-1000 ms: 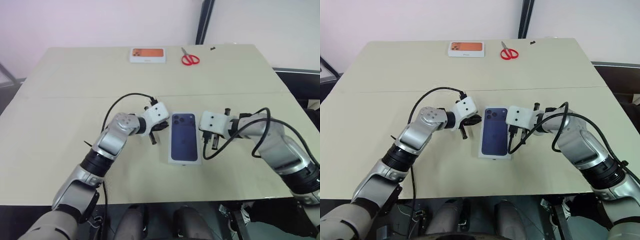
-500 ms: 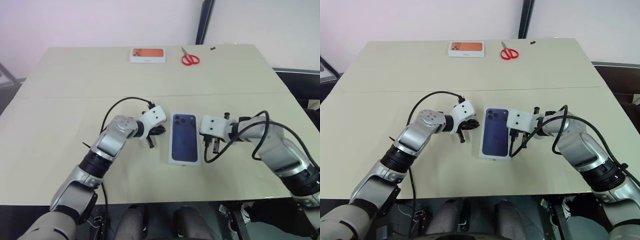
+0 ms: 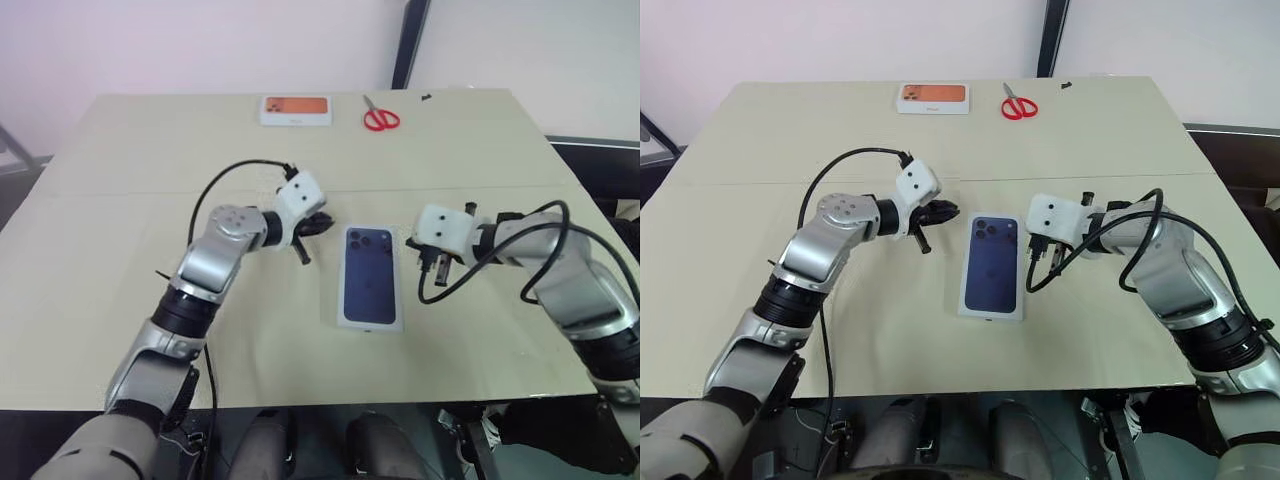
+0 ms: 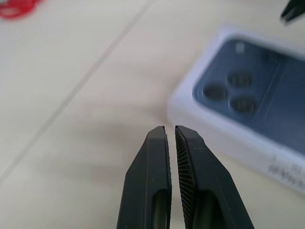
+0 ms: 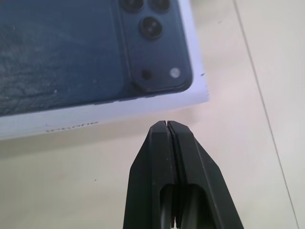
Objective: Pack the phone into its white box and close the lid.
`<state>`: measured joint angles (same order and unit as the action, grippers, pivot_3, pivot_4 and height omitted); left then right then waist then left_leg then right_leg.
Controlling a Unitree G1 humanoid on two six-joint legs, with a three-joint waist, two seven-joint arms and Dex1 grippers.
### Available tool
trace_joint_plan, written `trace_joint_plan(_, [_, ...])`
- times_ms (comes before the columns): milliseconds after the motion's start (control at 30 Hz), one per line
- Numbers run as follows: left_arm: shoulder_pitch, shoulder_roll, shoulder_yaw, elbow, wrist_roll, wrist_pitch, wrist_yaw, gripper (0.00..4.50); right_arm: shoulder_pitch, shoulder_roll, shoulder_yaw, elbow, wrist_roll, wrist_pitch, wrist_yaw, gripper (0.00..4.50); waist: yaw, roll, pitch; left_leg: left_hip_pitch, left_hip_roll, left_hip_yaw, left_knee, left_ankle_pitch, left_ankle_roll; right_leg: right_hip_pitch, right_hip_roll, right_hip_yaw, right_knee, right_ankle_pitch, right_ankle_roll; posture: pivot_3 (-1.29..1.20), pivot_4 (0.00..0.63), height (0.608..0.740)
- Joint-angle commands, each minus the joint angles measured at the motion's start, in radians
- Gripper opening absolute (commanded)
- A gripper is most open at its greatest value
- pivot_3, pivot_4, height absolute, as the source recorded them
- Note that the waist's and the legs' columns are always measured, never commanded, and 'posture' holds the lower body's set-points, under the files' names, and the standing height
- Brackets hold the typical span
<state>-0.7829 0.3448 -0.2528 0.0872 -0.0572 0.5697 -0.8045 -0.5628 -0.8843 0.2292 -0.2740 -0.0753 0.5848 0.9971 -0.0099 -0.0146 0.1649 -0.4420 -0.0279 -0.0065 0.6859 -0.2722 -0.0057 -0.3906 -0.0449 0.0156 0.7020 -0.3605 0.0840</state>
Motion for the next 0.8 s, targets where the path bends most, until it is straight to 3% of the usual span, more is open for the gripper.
trace_joint_plan(33, [-0.035, -0.011, -0.018, 0.023, 0.007, -0.046, -0.007, 0.36, -0.026, 0.009, -0.04, -0.036, 0.024, 0.01, -0.007, 0.03, -0.001, 0.0, 0.0, 0.0, 0.0, 0.0, 0.0, 0.0, 0.0, 0.0, 0.0, 0.0, 0.0, 0.0, 0.0, 0.0, 0.15, 0.74])
trace_joint_plan(300, [-0.067, -0.004, -0.055, 0.094, 0.028, -0.062, -0.039, 0.36, 0.005, 0.006, -0.014, -0.032, -0.001, 0.032, -0.036, 0.03, -0.001, 0.0, 0.0, 0.0, 0.0, 0.0, 0.0, 0.0, 0.0, 0.0, 0.0, 0.0, 0.0, 0.0, 0.0, 0.0, 0.15, 0.74])
trace_joint_plan(567, [0.045, 0.175, -0.157, -0.081, 0.012, -0.064, -0.281, 0.36, 0.102, -0.039, 0.013, -0.093, 0.004, 0.023, 0.015, 0.03, -0.004, 0.001, 0.0, 0.0, 0.0, 0.0, -0.001, 0.0, 0.0, -0.001, 0.0, 0.0, 0.0, 0.0, 0.0, 0.0, 0.15, 0.74])
trace_joint_plan(800, [0.078, 0.172, -0.233, -0.138, 0.039, -0.057, -0.325, 0.36, 0.125, -0.025, 0.053, -0.119, 0.009, 0.03, 0.03, 0.03, 0.003, 0.001, 0.0, 0.0, 0.0, 0.0, 0.0, 0.0, 0.0, 0.0, 0.0, 0.0, 0.0, 0.0, 0.0, 0.0, 0.15, 0.74])
